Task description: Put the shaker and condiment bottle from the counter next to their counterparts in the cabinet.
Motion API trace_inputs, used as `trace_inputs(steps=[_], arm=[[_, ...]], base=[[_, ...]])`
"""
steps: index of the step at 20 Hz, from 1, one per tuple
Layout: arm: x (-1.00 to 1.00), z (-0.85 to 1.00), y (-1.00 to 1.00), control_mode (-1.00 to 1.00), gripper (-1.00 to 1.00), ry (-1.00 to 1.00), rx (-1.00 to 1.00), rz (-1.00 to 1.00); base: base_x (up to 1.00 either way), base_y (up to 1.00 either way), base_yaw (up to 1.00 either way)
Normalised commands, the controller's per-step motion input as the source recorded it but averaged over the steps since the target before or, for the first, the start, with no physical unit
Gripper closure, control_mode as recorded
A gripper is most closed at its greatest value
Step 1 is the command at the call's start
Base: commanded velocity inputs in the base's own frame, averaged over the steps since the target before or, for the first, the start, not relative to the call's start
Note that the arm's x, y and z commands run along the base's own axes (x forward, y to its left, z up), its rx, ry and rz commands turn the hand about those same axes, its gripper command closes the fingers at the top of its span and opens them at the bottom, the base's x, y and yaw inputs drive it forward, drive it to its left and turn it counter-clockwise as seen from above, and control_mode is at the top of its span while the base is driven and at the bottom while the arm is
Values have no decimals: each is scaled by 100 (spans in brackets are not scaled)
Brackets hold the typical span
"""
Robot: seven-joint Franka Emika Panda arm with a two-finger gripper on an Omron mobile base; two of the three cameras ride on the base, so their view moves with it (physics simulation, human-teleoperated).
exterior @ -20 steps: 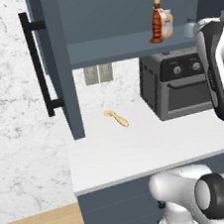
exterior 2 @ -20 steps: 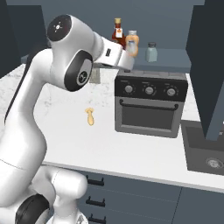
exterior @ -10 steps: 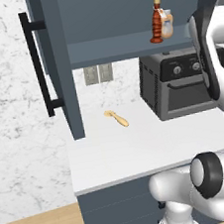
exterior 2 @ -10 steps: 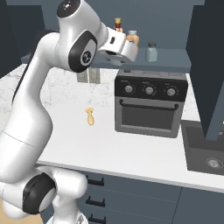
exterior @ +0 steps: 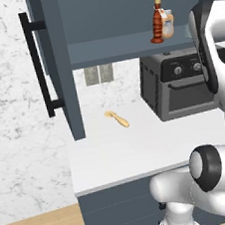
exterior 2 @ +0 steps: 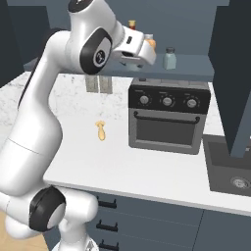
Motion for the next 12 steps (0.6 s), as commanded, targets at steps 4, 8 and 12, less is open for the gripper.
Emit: trace_inputs(steps=[4,8,12], arm=[[24,-13,-3,-100,100,0,-3,0],[32,-15,-13,-100,100,0,0,0],[26,-15,-22,-100,100,0,0,0]], base=[[0,0,0],[0,0,0],[0,0,0]])
